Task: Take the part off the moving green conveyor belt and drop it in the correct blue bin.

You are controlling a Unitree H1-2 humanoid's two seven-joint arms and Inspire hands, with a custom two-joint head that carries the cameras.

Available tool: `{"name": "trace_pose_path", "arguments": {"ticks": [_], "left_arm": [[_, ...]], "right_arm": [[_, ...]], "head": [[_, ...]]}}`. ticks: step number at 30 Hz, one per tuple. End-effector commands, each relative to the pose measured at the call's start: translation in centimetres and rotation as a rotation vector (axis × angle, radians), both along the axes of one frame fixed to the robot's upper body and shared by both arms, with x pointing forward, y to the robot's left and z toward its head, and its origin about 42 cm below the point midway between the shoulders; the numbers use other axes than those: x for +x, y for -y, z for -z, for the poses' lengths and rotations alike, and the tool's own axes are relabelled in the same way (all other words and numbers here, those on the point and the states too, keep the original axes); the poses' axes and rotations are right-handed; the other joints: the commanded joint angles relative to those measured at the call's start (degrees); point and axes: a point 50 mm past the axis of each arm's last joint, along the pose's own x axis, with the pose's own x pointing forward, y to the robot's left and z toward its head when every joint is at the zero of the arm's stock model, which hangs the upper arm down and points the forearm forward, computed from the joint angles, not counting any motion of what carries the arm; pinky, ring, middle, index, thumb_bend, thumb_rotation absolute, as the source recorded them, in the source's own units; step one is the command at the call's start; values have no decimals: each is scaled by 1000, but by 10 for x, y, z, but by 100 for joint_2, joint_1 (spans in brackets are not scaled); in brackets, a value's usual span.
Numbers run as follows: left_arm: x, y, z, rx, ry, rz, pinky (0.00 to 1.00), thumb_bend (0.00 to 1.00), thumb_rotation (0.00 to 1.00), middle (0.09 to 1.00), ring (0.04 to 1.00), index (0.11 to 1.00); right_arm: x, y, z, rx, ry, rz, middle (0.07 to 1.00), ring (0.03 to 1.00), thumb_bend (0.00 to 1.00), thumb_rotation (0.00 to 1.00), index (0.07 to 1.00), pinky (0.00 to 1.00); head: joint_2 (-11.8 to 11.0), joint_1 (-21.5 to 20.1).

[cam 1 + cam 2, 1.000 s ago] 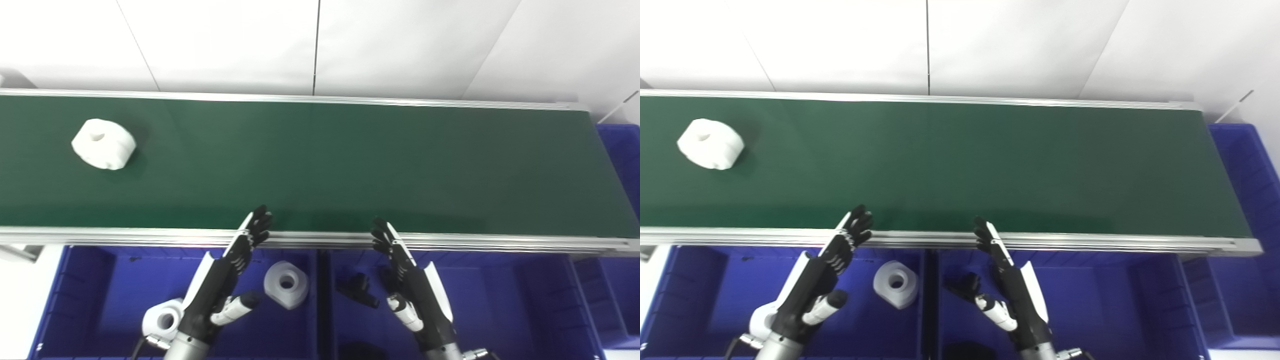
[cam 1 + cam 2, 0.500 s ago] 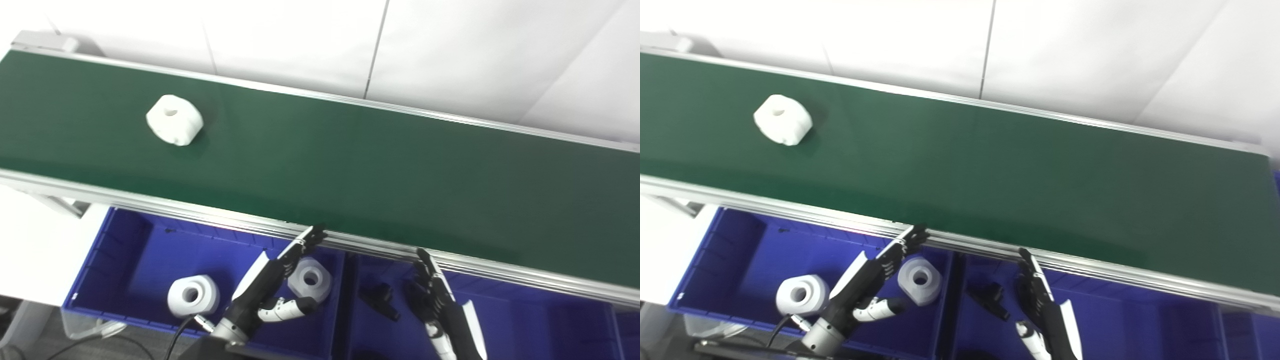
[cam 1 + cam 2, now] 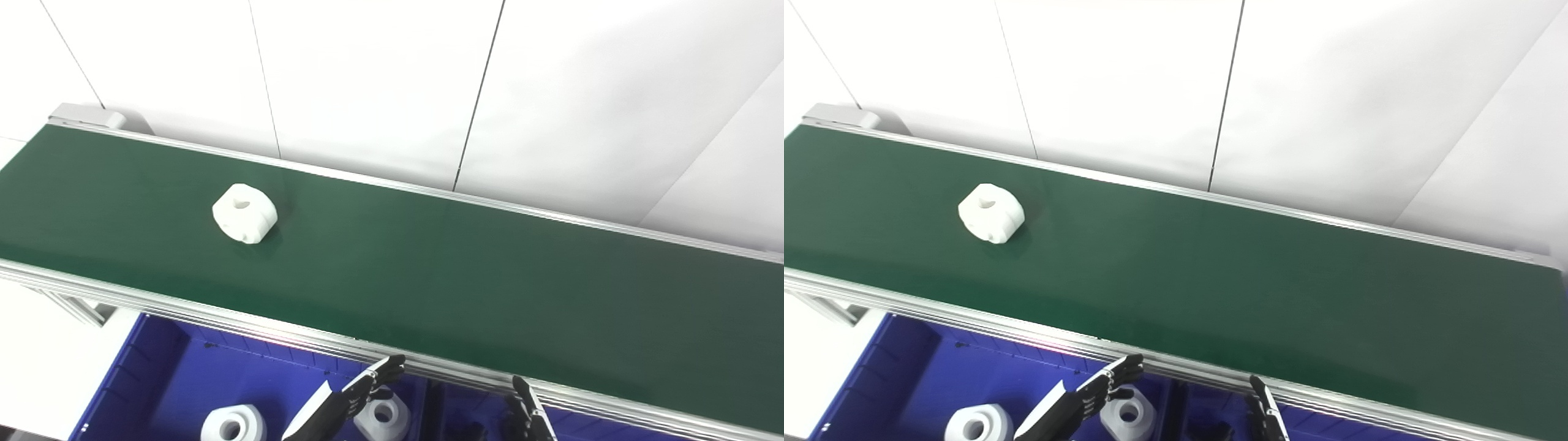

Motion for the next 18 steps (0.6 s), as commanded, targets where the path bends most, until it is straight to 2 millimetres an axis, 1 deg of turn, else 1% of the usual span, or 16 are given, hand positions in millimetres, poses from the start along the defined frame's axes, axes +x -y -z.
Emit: {"name": "trace_pose_path", "arguments": {"ticks": [1, 6, 10, 12, 14, 15, 16, 18], "left_arm": [[3, -3, -6, -12, 53, 2, 839, 854, 736, 922, 910, 930], [7, -3, -5, 0, 59, 2, 814, 851, 735, 918, 899, 924], [13, -2, -6, 11, 75, 33, 825, 862, 744, 923, 907, 929], [17, -1, -8, 6, 89, 46, 812, 841, 692, 922, 908, 922], [20, 1, -15, 7, 120, 65, 811, 842, 660, 929, 913, 929], [23, 3, -21, 4, 147, 73, 803, 853, 644, 929, 908, 930], [27, 4, -31, 6, 188, 77, 802, 855, 641, 929, 907, 930], [38, 3, -51, 25, 279, 65, 774, 891, 621, 922, 894, 922]], "right_arm": [[2, -3, -7, 36, 67, 11, 971, 935, 989, 994, 955, 897], [4, -4, -4, 47, 57, 4, 974, 951, 968, 977, 963, 908], [7, -4, -2, 40, 60, 13, 977, 946, 974, 984, 964, 910], [9, -3, -1, 34, 60, 14, 981, 946, 978, 993, 972, 919], [10, -3, 0, 35, 59, 16, 977, 943, 978, 992, 972, 922], [11, -3, 0, 38, 58, 17, 976, 940, 976, 988, 974, 929], [11, -3, 0, 41, 57, 15, 976, 940, 976, 988, 974, 930], [11, -2, 1, 43, 52, 6, 980, 950, 963, 980, 978, 939]], "head": [[-31, 36], [-82, 156], [-173, 291], [-213, 337], [-241, 361], [-268, 399], [-263, 436], [-275, 489]]}}
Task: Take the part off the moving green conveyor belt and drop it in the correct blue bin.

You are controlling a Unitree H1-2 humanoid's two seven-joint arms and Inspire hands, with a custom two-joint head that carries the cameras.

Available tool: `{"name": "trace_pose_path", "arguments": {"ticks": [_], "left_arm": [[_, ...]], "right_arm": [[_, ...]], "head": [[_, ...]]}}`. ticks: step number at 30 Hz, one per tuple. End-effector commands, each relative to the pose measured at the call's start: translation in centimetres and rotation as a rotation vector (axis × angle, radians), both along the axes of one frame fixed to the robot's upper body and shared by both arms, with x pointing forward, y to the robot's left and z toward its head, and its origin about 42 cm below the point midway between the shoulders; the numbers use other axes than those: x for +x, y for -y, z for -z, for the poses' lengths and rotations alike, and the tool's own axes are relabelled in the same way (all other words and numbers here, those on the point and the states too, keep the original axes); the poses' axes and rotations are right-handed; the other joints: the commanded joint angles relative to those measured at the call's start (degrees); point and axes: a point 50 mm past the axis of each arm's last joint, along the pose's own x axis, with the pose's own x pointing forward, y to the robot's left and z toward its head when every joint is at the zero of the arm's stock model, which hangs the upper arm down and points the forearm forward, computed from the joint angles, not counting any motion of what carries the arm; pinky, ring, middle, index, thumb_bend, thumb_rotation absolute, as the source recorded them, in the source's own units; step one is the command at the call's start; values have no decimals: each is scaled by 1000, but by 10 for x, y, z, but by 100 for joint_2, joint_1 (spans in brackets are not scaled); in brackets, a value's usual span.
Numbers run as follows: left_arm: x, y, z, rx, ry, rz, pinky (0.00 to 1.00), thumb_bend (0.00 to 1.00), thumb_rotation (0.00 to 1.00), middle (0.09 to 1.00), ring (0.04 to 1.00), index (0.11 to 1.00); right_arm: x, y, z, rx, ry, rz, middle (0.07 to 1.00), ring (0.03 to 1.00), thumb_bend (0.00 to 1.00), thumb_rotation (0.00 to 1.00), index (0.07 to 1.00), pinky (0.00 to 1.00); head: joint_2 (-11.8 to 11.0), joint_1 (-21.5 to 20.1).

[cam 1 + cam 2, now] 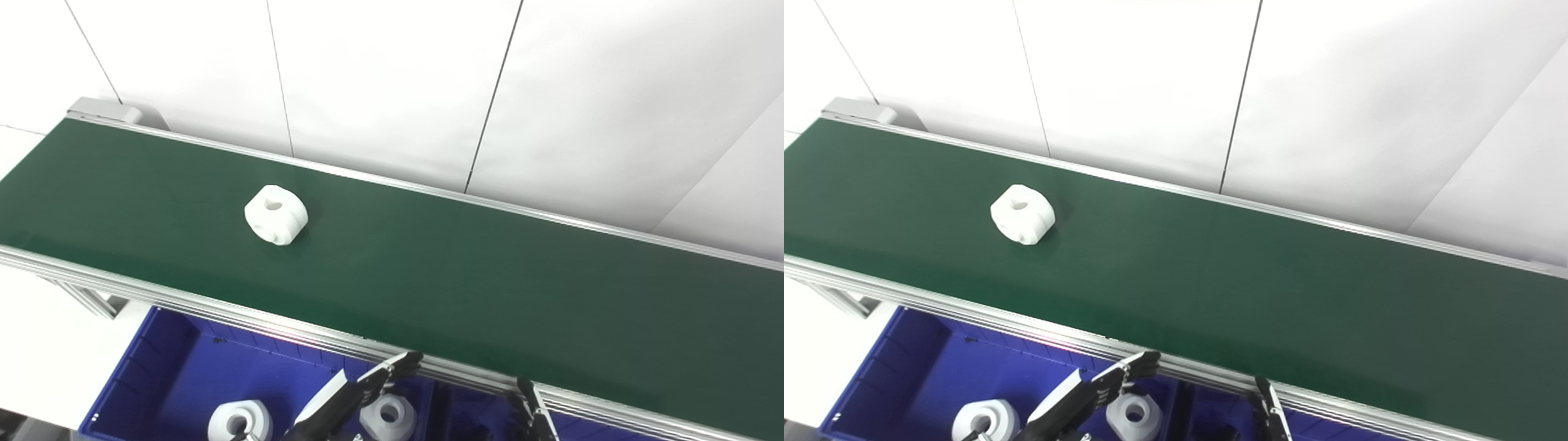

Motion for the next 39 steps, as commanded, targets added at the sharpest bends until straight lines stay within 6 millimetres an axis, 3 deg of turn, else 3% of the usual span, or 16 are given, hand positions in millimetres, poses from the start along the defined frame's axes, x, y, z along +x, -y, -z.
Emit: {"name": "trace_pose_path", "arguments": {"ticks": [1, 4, 7, 11, 13, 19, 22, 25, 31, 39], "left_arm": [[17, -1, -32, -4, 165, -17, 757, 920, 599, 911, 884, 910], [39, -14, -61, 51, 281, -59, 740, 971, 541, 885, 866, 882], [55, -25, -79, 127, 387, -79, 722, 993, 517, 863, 849, 858], [95, -47, -104, 260, 541, -53, 776, 997, 413, 855, 873, 802], [111, -51, -111, 339, 599, -42, 753, 1000, 409, 849, 873, 791], [159, -65, -134, 641, 738, 26, 892, 943, 428, 900, 920, 849], [181, -73, -145, 742, 762, 28, 895, 970, 303, 905, 921, 860], [201, -79, -158, 843, 777, 43, 886, 991, 245, 906, 918, 865], [231, -85, -176, 1007, 748, 76, 857, 1000, 171, 882, 898, 869], [264, -99, -178, 1244, 635, 154, 841, 1000, 90, 882, 876, 891]], "right_arm": [[3, 0, -7, 31, 61, -11, 983, 956, 951, 972, 983, 937], [2, 0, -6, 28, 58, -13, 992, 960, 942, 971, 991, 937], [2, 0, -6, 24, 60, -12, 999, 963, 943, 980, 998, 944], [4, -1, -5, 22, 63, -14, 1000, 966, 951, 985, 997, 952], [5, -1, -4, 21, 63, -14, 997, 961, 955, 987, 994, 944], [7, -1, -4, 27, 60, -18, 995, 955, 940, 976, 988, 935], [7, -1, -3, 30, 57, -18, 993, 952, 935, 965, 986, 924], [7, -1, -3, 30, 55, -20, 990, 951, 935, 962, 983, 927], [6, 0, -4, 27, 59, -27, 985, 945, 922, 955, 975, 929], [3, -3, -7, 27, 65, -31, 983, 948, 916, 961, 973, 924]], "head": [[4, 28], [-3, 49], [-20, 59], [-52, 69], [-71, 66], [-77, 61], [-61, 49], [-19, 43], [64, 46], [142, 20]]}}
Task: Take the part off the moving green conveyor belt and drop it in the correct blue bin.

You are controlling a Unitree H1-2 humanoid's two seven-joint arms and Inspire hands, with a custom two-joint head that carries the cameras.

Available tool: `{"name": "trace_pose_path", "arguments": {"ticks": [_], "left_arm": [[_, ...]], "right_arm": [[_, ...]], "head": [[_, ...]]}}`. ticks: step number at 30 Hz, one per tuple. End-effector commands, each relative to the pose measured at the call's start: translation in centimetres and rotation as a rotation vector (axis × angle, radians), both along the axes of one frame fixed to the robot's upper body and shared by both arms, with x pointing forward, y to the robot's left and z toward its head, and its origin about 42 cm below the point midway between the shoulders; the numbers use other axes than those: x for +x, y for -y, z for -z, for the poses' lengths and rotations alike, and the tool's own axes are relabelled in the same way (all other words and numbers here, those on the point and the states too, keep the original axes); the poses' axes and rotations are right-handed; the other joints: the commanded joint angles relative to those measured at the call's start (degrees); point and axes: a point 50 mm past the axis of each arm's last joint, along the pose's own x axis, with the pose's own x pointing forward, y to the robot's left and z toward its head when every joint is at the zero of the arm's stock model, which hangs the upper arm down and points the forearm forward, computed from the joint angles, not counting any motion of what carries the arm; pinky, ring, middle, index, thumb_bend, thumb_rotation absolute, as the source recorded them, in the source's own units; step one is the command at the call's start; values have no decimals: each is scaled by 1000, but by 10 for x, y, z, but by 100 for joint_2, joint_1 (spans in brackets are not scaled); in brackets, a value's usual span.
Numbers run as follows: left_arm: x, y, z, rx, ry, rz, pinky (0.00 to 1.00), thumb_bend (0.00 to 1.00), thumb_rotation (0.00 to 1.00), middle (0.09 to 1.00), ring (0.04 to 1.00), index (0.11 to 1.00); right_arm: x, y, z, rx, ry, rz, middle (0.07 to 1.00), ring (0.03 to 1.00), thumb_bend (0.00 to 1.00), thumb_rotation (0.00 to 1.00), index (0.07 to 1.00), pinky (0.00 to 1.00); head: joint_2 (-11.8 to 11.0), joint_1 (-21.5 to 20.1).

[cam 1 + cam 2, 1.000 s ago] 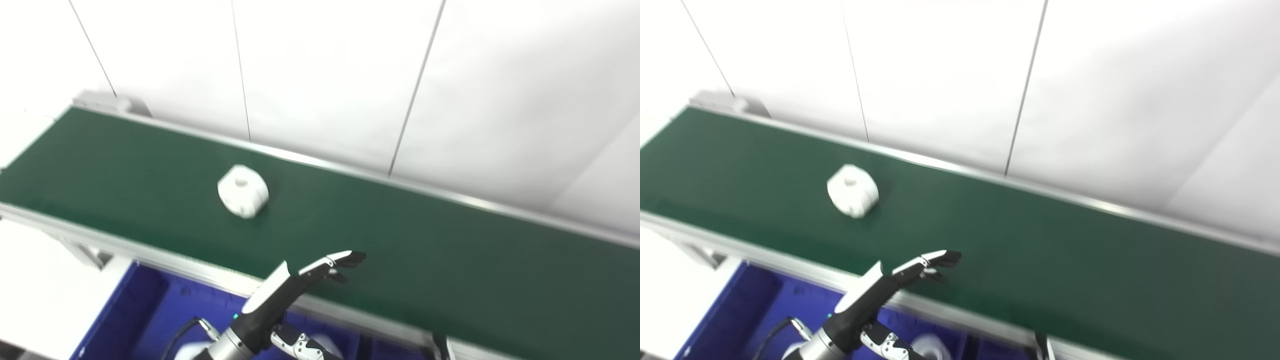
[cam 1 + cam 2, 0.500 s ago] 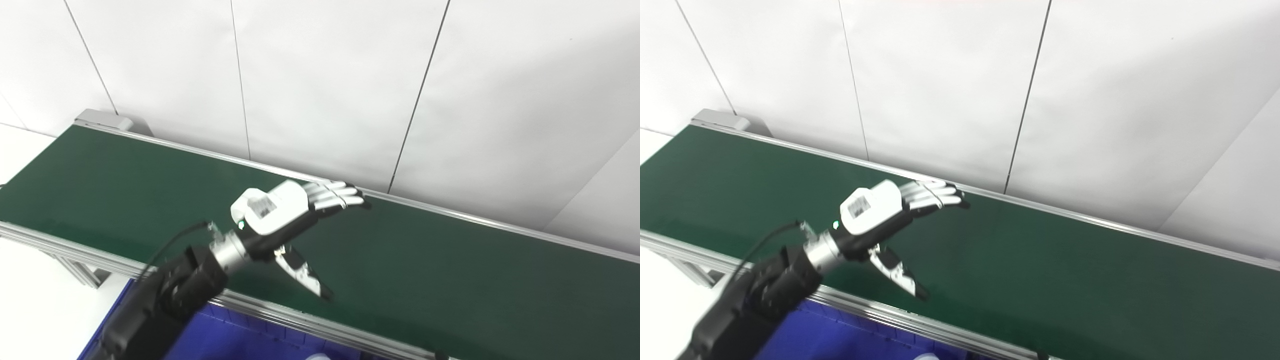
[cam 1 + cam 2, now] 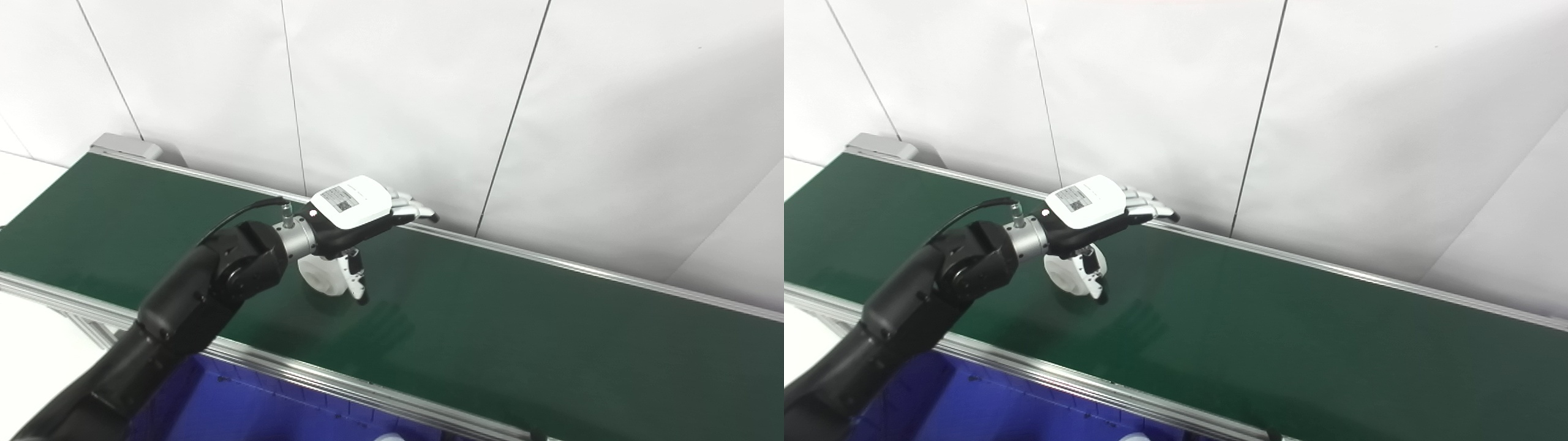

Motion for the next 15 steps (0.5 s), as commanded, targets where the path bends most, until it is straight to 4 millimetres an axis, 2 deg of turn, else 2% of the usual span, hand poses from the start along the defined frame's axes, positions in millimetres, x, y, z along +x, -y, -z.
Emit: {"name": "trace_pose_path", "arguments": {"ticks": [1, 3, 8, 15], "left_arm": [[15, -10, -21, 50, 34, -36, 841, 1000, 90, 882, 876, 891], [19, -14, -19, 76, -14, -79, 850, 1000, 74, 892, 888, 902], [20, -16, -4, 28, -137, -172, 748, 1000, 90, 910, 884, 915], [10, 0, 21, 4, -203, -260, 721, 1000, 120, 915, 880, 926]], "right_arm": [[2, -4, -10, 32, 66, -6, 983, 948, 916, 961, 973, 924], [1, -5, -11, 34, 67, -4, 981, 950, 930, 960, 972, 932], [0, -6, -13, 31, 73, -4, 981, 953, 928, 967, 969, 925], [-1, -7, -14, 32, 77, -4, 977, 946, 922, 966, 966, 916]], "head": [[16, -19], [30, -22], [74, -33], [118, -62]]}}
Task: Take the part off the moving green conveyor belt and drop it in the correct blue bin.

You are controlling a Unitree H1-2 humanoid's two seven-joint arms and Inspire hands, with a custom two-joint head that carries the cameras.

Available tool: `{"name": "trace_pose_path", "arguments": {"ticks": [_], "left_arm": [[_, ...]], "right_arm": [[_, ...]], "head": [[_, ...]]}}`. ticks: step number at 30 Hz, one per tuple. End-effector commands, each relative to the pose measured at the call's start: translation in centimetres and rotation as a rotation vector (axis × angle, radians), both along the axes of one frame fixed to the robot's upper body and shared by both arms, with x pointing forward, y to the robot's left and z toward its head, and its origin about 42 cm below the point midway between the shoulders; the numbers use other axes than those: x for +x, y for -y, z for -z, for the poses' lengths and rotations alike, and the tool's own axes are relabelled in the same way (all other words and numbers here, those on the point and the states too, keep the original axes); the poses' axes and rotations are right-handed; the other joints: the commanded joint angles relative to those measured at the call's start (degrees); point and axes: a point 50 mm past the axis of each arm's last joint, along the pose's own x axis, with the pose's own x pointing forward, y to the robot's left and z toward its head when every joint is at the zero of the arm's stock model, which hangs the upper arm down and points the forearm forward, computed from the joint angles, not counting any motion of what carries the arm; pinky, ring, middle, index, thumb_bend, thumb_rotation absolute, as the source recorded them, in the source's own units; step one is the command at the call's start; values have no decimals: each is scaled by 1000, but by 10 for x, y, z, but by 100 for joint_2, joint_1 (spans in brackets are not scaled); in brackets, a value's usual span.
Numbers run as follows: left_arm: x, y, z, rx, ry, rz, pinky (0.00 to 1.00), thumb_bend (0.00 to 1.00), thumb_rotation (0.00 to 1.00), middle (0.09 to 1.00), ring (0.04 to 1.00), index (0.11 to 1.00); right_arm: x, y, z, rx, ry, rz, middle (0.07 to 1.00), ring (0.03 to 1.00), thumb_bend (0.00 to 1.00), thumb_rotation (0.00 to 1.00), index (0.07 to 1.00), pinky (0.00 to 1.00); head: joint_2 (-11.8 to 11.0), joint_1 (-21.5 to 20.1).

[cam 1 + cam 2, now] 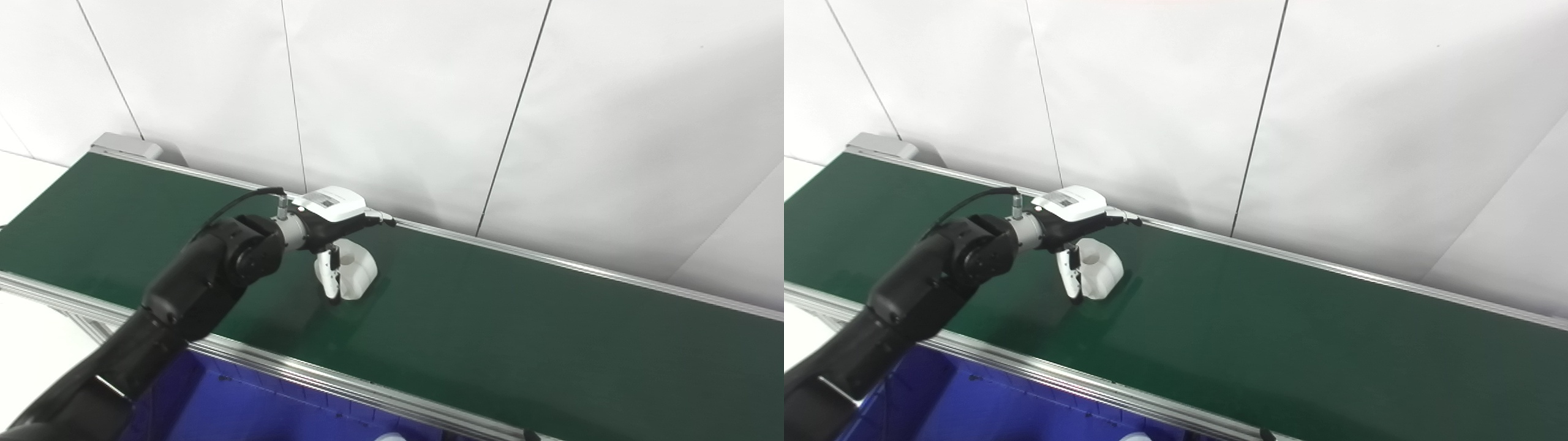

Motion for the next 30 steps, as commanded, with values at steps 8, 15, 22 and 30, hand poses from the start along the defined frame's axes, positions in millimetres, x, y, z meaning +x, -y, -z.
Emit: {"name": "trace_pose_path", "arguments": {"ticks": [8, 15, 22, 30], "left_arm": [[5, 14, 17, 50, 23, -21, 765, 1000, 146, 916, 890, 929], [6, 31, 44, 56, 87, 32, 761, 1000, 104, 864, 843, 859], [8, 43, 49, 95, 321, 136, 576, 705, 0, 715, 642, 688], [17, 45, 35, 42, 412, 184, 287, 502, 0, 496, 448, 492]], "right_arm": [[1, -6, -13, 37, 74, 4, 974, 938, 896, 970, 964, 902], [0, -6, -14, 38, 74, 7, 968, 935, 901, 965, 961, 905], [-2, -7, -15, 42, 75, 7, 966, 931, 928, 969, 957, 895], [-3, -8, -16, 38, 80, 5, 965, 917, 926, 984, 957, 878]], "head": [[54, -83], [92, -111], [130, -124], [153, -124]]}}
